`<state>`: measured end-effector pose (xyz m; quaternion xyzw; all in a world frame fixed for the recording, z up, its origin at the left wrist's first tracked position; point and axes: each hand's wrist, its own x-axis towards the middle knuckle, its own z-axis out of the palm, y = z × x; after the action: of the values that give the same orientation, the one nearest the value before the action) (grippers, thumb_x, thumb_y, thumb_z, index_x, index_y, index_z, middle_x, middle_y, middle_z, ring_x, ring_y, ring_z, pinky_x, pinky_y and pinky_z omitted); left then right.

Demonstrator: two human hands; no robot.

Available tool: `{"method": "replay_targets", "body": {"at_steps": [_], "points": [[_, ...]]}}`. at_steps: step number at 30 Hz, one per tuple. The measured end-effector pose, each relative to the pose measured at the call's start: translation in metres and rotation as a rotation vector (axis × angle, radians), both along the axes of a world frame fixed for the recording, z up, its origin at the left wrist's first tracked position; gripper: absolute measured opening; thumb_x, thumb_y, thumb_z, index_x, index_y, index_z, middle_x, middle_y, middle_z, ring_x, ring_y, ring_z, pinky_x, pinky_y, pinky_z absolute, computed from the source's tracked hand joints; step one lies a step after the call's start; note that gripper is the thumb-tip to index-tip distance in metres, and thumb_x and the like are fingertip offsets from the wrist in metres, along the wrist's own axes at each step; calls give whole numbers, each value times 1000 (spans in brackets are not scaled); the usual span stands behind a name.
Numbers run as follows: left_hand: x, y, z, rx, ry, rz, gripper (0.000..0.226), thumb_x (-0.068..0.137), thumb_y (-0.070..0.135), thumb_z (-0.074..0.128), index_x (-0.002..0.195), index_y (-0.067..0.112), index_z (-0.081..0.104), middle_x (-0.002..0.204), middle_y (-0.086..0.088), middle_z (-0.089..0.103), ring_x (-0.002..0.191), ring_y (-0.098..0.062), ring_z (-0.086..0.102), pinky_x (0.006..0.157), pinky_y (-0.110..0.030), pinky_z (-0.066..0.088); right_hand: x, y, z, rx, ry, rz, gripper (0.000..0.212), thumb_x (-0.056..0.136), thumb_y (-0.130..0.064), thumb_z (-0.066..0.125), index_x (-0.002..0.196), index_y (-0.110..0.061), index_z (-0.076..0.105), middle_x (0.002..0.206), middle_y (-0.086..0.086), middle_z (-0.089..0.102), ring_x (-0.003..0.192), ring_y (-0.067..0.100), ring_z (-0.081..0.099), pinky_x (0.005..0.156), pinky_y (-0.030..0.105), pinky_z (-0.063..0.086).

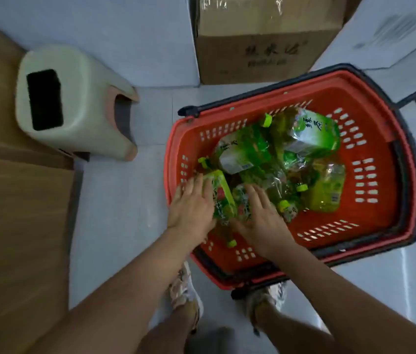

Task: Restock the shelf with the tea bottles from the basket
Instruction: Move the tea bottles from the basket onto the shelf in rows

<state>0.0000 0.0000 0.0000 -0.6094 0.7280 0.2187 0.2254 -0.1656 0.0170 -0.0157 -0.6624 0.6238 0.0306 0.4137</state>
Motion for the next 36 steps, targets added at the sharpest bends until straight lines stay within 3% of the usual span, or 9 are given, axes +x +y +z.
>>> {"method": "replay_targets", "body": {"at_steps": [4,7,13,17,21,27,30,34,36], "points": [[3,-11,-42,-9,-117,-116,102,83,50,61,149,5,-2,157,-20,4,143,-33,17,115,-44,16,28,-8,-53,28,-82,29,95,84,-59,53,150,-28,-9,160,7,6,147,24,7,116,43,20],[-2,-15,-55,30,-172,-154,107,82,52,62,149,3,-6,156,-25,5,140,-37,20,112,-45,22,28,-16,-84,130,-156,-16,100,82,-60,56,148,-32,-13,156,10,24,139,29,33,110,46,33],[2,-25,-64,-18,-124,-120,116,63,56,78,145,1,17,136,-15,41,120,-31,46,92,-37,43,29,-18,-110,340,-392,-212,90,78,-46,70,145,-15,17,130,4,53,116,19,55,99,37,46],[3,-13,-62,-56,-204,-211,106,65,60,75,137,-2,29,129,-14,48,116,-28,51,85,-35,45,23,-18,-107,209,-277,-124,100,66,-59,74,142,-18,24,139,5,46,122,20,49,100,34,43],[5,3,-57,-82,-246,-215,108,64,64,73,137,-3,29,133,-11,48,117,-29,52,84,-34,46,28,-10,-96,150,-187,-19,114,66,-60,73,151,-23,7,150,4,36,134,23,40,107,30,35],[21,33,-52,-105,-214,-150,101,61,68,72,129,4,35,120,-7,58,109,-30,57,79,-36,47,41,16,-75,-55,-26,53,109,65,-63,72,149,-23,16,140,6,49,123,27,51,101,35,43],[32,47,-49,-116,-9,-24,93,60,67,73,124,12,32,115,-4,60,104,-27,60,77,-36,47,34,29,-51,-132,3,58,106,67,-56,75,148,-25,15,139,7,51,122,27,52,99,33,44],[51,50,-45,-25,733,253,103,62,40,86,141,30,21,134,2,49,120,-15,50,101,-32,42,14,36,-4,-318,56,153,108,61,-56,78,148,-30,19,139,7,51,123,26,51,100,34,44],[55,50,-38,-56,911,251,105,58,25,90,141,35,26,134,5,48,123,-12,48,106,-32,40,14,41,17,-429,124,247,109,59,-56,79,148,-33,19,132,8,53,119,28,51,97,36,45]]}}
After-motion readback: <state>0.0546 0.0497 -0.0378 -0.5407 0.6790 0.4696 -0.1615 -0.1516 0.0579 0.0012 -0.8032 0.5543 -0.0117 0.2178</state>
